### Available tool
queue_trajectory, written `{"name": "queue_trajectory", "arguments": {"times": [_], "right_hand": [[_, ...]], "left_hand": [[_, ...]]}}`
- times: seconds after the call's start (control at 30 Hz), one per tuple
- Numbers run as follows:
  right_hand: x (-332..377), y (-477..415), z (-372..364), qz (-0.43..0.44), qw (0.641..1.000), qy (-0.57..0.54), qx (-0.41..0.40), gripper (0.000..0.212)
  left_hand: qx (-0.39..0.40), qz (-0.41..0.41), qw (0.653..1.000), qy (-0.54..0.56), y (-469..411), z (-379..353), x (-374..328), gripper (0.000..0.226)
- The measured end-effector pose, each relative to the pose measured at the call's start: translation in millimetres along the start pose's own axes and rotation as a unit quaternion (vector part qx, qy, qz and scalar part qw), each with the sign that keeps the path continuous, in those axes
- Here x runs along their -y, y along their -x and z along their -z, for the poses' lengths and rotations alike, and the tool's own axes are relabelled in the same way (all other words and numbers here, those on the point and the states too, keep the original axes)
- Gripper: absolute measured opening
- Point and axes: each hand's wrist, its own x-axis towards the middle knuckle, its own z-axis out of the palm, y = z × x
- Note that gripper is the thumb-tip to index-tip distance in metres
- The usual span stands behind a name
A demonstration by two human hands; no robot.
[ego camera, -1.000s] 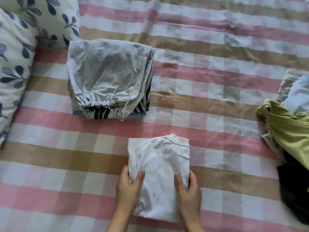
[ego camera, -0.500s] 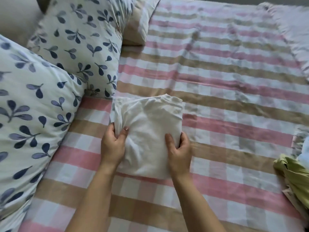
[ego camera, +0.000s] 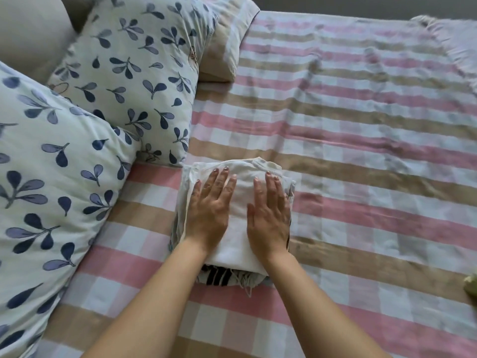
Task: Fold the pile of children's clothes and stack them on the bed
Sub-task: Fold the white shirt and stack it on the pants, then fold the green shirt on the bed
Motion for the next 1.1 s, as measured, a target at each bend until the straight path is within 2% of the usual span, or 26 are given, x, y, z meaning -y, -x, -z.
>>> {"name": "queue_trajectory", "arguments": {"times": [0.1,0.17,0.27,0.33,0.43,0.53,0.6,0.7,0.83,1.1], "right_hand": [[-14,-20,-17,-0.010,0.989,0.069,0.127,0.057],[-21,-33,-26,-0.023,0.983,0.067,0.167,0.057],[-27,-43,-36,-0.040,0.980,0.038,0.189,0.056],[-28,-45,-37,-0.040,0.979,0.029,0.197,0.056],[-27,-35,-26,-0.027,0.983,0.007,0.179,0.057],[-31,-8,-2,-0.023,0.992,-0.065,0.102,0.054],[-43,18,19,-0.047,0.993,-0.096,0.048,0.047],[-79,56,48,-0.068,0.996,-0.057,-0.001,0.033],[-138,101,95,-0.140,0.990,-0.020,0.022,0.027],[-273,194,212,-0.246,0.966,0.072,-0.032,0.022]], "left_hand": [[0.128,0.061,0.990,-0.021,-13,-18,19,0.053],[0.152,0.084,0.985,-0.013,-17,-28,32,0.054],[0.158,0.103,0.982,0.017,-19,-37,38,0.064],[0.160,0.104,0.981,0.028,-18,-38,36,0.063],[0.167,0.107,0.980,0.016,-15,-26,28,0.054],[0.105,0.106,0.988,0.029,-1,-4,5,0.052],[0.061,0.074,0.994,0.060,14,10,-21,0.051],[0.036,0.018,0.995,0.095,33,18,-69,0.041],[0.067,-0.062,0.989,0.113,43,7,-150,0.027],[0.175,-0.175,0.949,0.197,74,-40,-348,0.032]]}}
